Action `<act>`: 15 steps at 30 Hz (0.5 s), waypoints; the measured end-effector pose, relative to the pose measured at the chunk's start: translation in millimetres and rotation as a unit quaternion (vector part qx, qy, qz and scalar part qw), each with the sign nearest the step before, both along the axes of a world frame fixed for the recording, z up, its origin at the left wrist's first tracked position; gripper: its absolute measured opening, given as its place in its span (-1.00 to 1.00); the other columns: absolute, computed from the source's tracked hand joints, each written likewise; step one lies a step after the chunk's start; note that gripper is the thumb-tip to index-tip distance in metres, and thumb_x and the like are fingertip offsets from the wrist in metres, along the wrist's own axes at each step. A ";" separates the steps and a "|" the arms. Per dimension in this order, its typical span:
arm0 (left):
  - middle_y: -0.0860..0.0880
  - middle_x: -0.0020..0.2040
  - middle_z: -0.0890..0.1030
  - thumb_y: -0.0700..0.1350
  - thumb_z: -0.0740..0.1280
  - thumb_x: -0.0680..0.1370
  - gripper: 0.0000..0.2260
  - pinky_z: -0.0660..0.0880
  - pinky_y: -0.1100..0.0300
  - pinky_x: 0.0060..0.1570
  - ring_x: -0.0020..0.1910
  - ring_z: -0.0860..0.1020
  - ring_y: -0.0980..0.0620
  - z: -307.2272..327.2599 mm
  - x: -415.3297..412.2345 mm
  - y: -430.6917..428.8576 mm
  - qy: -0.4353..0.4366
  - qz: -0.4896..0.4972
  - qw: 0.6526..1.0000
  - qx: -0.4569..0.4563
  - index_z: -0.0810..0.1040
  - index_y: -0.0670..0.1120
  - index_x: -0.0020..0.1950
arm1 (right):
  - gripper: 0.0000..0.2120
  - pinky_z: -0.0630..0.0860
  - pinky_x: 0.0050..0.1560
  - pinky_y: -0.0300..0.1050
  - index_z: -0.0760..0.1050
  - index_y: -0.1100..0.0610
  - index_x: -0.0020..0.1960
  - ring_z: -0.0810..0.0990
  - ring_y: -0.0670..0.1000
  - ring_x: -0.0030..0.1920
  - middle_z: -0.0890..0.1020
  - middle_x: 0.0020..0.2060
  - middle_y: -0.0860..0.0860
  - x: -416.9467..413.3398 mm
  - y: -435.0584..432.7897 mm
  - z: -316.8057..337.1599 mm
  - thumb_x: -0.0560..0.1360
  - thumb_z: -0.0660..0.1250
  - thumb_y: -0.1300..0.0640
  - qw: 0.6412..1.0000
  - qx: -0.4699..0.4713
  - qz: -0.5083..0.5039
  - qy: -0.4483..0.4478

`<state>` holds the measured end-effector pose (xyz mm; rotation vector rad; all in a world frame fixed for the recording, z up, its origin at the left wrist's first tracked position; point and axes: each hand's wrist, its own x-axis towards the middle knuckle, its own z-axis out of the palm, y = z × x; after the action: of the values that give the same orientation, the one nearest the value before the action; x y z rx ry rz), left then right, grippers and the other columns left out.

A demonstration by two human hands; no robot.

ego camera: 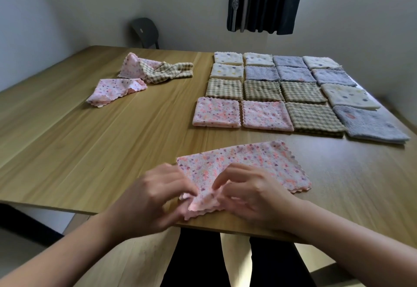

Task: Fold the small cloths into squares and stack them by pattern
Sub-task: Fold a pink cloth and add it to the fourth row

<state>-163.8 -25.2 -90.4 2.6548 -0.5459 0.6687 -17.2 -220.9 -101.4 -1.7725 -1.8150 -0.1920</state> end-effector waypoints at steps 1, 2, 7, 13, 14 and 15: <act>0.03 -0.11 0.61 -0.16 0.27 0.53 -0.87 0.48 0.06 -0.06 -0.09 0.57 0.01 2.1 3.8 -0.1 0.000 0.033 0.999 -0.020 0.62 -0.14 -0.06 | -0.70 0.53 -0.09 -0.17 0.60 0.18 -0.19 0.60 -0.02 -0.07 0.65 -0.04 0.02 1.7 1.2 2.6 0.61 0.22 0.08 0.999 0.012 -0.020 0.024; 0.02 -0.03 0.62 -0.14 0.23 0.54 -0.81 0.48 0.05 0.02 0.01 0.58 0.02 2.9 9.4 -0.6 0.003 0.074 0.996 -0.038 0.61 -0.13 0.01 | -0.71 0.51 0.00 -0.25 0.62 0.19 -0.09 0.60 -0.03 0.00 0.65 0.03 0.03 2.4 3.9 6.0 0.62 0.19 0.08 0.997 0.018 -0.053 0.049; 0.03 0.56 -0.19 0.28 -0.22 0.49 -0.27 -0.21 0.13 0.51 0.54 -0.20 0.13 -9.4 39.5 -18.0 0.217 0.205 0.954 0.036 -0.14 -0.07 0.58 | -0.40 -0.13 0.54 -0.08 0.01 0.08 0.58 -0.15 -0.02 0.55 -0.02 0.56 -0.01 1.0 13.9 1.6 0.62 -0.11 -0.18 0.953 -0.215 -0.205 0.060; 0.00 0.50 -0.43 0.43 -0.40 0.31 -0.10 -0.38 0.07 0.45 0.49 -0.39 0.10 -11.1 37.1 -24.6 0.310 0.236 0.910 0.141 -0.36 -0.06 0.53 | -0.30 -0.32 0.49 0.16 -0.25 -0.21 0.54 -0.36 0.03 0.52 -0.26 0.53 -0.11 10.6 -0.1 3.0 0.46 -0.24 -0.41 0.909 -0.331 -0.252 -0.025; -0.02 0.50 -0.43 0.44 -0.44 0.27 -0.07 -0.38 0.05 0.45 0.49 -0.40 0.09 -10.5 36.4 -25.2 0.315 0.235 0.907 0.152 -0.38 -0.06 0.53 | -0.29 -0.32 0.49 0.17 -0.27 -0.22 0.54 -0.36 0.03 0.52 -0.27 0.53 -0.11 12.7 -4.0 1.6 0.44 -0.26 -0.42 0.905 -0.335 -0.260 -0.025; -0.03 0.51 -0.43 0.45 -0.45 0.25 -0.05 -0.37 0.04 0.46 0.49 -0.40 0.09 -9.5 35.7 -26.1 0.320 0.234 0.904 0.160 -0.38 -0.06 0.53 | -0.29 -0.32 0.50 0.16 -0.27 -0.23 0.53 -0.37 0.03 0.51 -0.28 0.53 -0.10 15.1 -8.1 0.8 0.44 -0.27 -0.43 0.902 -0.336 -0.270 -0.020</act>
<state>-128.1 -51.3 -99.9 3.0974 0.1953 -0.2376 -2.1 -229.0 -100.6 -2.7564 -1.4532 0.2224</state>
